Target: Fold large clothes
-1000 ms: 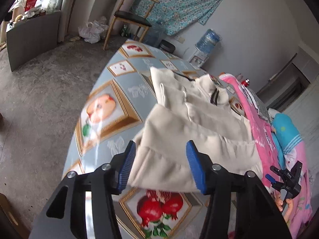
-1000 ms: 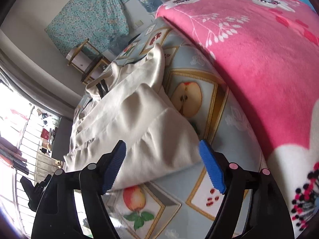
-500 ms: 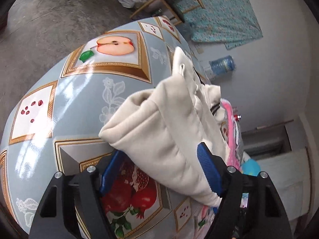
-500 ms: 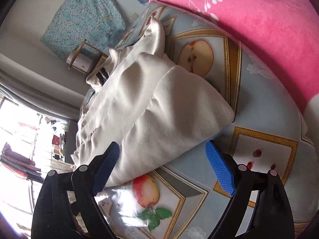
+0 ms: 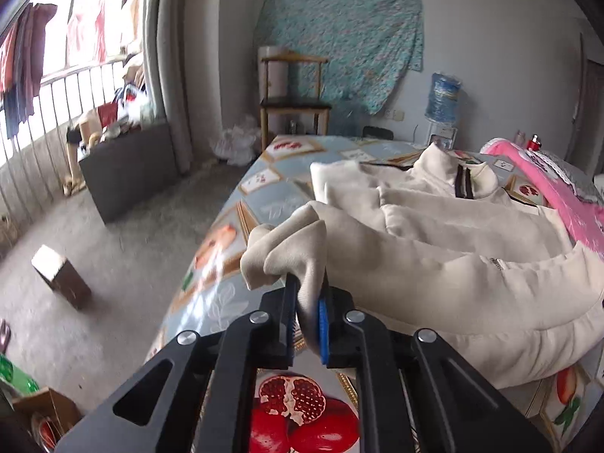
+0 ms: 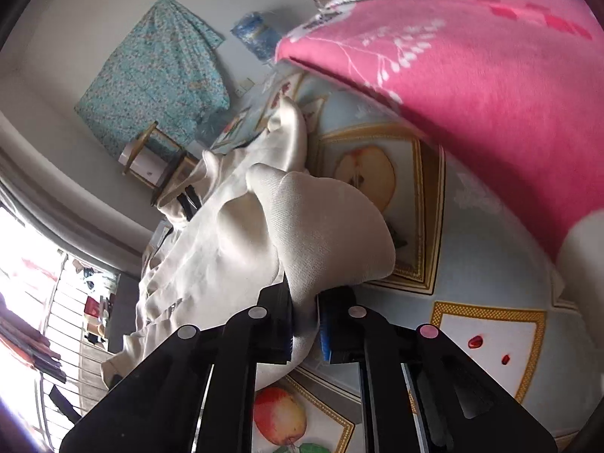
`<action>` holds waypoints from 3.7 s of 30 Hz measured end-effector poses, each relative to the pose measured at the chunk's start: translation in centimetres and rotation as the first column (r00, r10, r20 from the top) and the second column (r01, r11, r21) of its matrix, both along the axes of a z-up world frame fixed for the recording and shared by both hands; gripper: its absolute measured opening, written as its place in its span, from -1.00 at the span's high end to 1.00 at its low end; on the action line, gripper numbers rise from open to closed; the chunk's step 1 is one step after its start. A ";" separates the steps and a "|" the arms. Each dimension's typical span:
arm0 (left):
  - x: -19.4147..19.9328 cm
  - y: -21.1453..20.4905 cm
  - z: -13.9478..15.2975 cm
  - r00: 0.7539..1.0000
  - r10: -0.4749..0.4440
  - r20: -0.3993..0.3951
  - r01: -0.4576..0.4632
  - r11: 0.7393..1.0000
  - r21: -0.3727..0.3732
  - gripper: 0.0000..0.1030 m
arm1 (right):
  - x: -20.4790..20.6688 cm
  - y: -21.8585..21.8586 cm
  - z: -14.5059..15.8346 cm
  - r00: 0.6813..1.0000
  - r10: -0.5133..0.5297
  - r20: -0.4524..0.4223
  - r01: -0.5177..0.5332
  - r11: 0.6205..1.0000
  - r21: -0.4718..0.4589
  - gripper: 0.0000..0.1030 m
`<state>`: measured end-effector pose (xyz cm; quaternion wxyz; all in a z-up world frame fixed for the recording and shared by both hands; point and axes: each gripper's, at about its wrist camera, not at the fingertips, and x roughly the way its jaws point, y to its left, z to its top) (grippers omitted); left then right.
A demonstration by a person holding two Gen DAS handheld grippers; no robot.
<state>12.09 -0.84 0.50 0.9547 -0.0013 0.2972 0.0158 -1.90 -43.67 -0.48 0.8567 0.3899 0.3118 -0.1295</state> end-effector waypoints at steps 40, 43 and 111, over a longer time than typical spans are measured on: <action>-4.8 1.4 -1.1 0.938 -0.268 -0.220 0.290 0.954 0.074 -0.12 | 0.7 17.2 0.4 0.809 0.458 -0.368 -0.580 0.718 -0.384 -0.21; -3.4 0.9 -2.4 0.936 -0.256 -0.241 0.288 0.952 0.107 -0.03 | 2.2 19.0 -0.8 0.768 0.484 -0.419 -0.634 0.670 -0.387 0.04; -1.4 -8.4 -4.0 0.802 -0.537 -0.260 0.538 0.840 -0.075 0.75 | 1.0 2.0 0.4 0.955 0.099 -0.280 -0.230 0.842 -0.489 0.88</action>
